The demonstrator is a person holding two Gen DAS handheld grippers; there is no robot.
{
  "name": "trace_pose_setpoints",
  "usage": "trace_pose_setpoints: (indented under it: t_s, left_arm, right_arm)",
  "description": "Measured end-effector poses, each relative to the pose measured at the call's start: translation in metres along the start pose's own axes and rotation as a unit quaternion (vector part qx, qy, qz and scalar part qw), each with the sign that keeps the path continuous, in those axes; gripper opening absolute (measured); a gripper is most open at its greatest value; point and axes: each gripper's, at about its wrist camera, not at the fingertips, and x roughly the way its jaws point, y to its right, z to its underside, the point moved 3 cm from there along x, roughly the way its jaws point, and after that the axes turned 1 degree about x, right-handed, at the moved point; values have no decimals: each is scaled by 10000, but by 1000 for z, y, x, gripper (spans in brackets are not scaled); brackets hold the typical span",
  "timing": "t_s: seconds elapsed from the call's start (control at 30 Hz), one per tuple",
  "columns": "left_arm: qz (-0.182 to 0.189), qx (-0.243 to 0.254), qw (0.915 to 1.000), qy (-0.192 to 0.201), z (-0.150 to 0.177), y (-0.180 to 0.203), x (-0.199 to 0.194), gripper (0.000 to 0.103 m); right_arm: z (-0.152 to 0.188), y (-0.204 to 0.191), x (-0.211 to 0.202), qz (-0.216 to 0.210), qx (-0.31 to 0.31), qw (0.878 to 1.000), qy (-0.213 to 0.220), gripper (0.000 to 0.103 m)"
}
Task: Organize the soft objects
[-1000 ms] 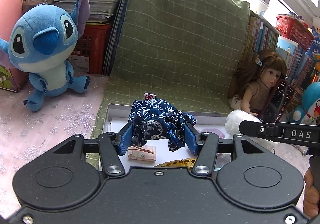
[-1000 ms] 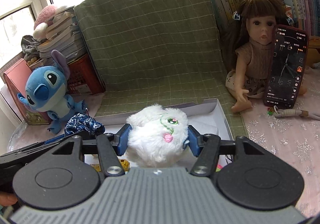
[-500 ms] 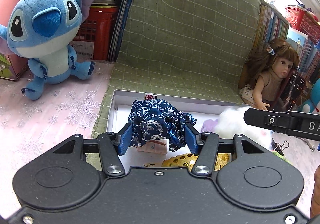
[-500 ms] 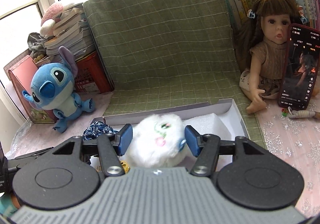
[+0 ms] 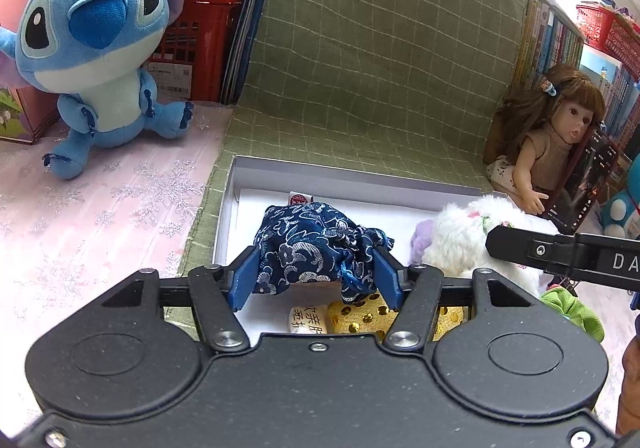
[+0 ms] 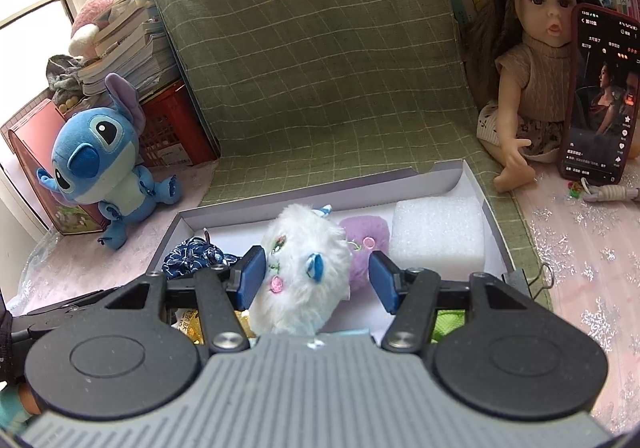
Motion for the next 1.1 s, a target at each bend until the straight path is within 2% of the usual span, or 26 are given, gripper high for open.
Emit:
trace_pose_setpoints:
  t_s: [0.17,0.37,1.1]
  left_arm:
    - [54,-15,9999,108,-1,0,-8,66]
    - [138,70,9995,265,-3,5,-22,75]
    - [181,434,9967,657,1,19,-72,84]
  right_arm:
    - [1,0,-3,-19,-1,10000,29,73]
    - [5,-3,-11,-20,-140,9998,103,78]
    - [10,-21,-50,-138,-525,9972,515,88]
